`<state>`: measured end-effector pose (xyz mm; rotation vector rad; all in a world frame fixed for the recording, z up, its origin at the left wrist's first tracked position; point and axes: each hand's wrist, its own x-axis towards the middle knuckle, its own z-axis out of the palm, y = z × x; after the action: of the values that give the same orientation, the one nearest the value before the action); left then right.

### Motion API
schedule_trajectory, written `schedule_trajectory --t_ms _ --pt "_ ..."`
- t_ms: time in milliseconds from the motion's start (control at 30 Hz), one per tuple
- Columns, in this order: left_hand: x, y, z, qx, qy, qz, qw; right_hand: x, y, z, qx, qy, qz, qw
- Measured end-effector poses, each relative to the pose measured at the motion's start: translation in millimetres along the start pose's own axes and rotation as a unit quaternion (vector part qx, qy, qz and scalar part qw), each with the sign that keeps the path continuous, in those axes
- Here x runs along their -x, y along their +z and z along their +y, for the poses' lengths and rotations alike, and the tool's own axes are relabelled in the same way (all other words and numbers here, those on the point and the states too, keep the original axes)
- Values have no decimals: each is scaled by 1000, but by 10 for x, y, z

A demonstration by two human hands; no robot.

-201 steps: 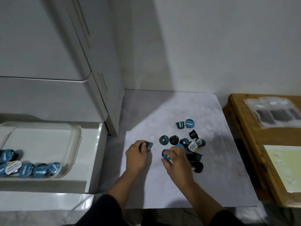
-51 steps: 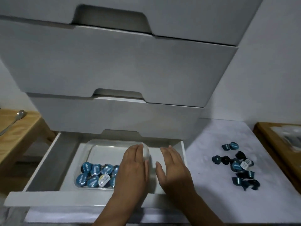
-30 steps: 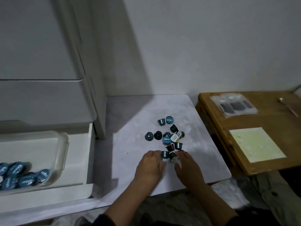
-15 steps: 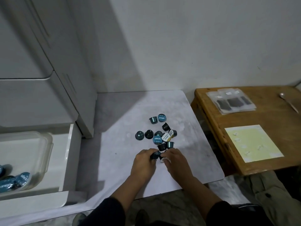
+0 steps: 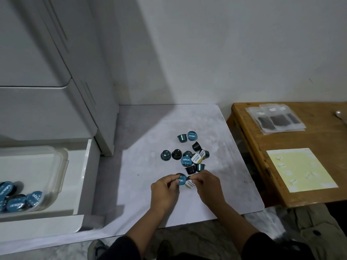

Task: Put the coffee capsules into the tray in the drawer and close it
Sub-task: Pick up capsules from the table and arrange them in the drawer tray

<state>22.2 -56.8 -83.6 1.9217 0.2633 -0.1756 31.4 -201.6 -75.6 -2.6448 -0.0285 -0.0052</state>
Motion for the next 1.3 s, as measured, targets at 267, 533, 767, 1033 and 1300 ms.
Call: schedule_trajectory --t_ms 267,533,767,1033,1300 --pt "-18 -273 183 35 11 33 999 -41 -302 -286 -133 77 -10 988" --pt "2 -1129 732 96 88 37 991 -123 -827 -1031 -400 80 -42 912" --pt "56 -2329 798 57 120 39 990 -284 -708 -2007 -408 -14 -125 904" --pt "-123 -3752 193 -99 93 -24 990 -409 22 -3158 -328 -62 -220 917" --pt "-523 -4365 -384 -152 45 -126 979 -522 831 -3754 -229 -67 -256 937"
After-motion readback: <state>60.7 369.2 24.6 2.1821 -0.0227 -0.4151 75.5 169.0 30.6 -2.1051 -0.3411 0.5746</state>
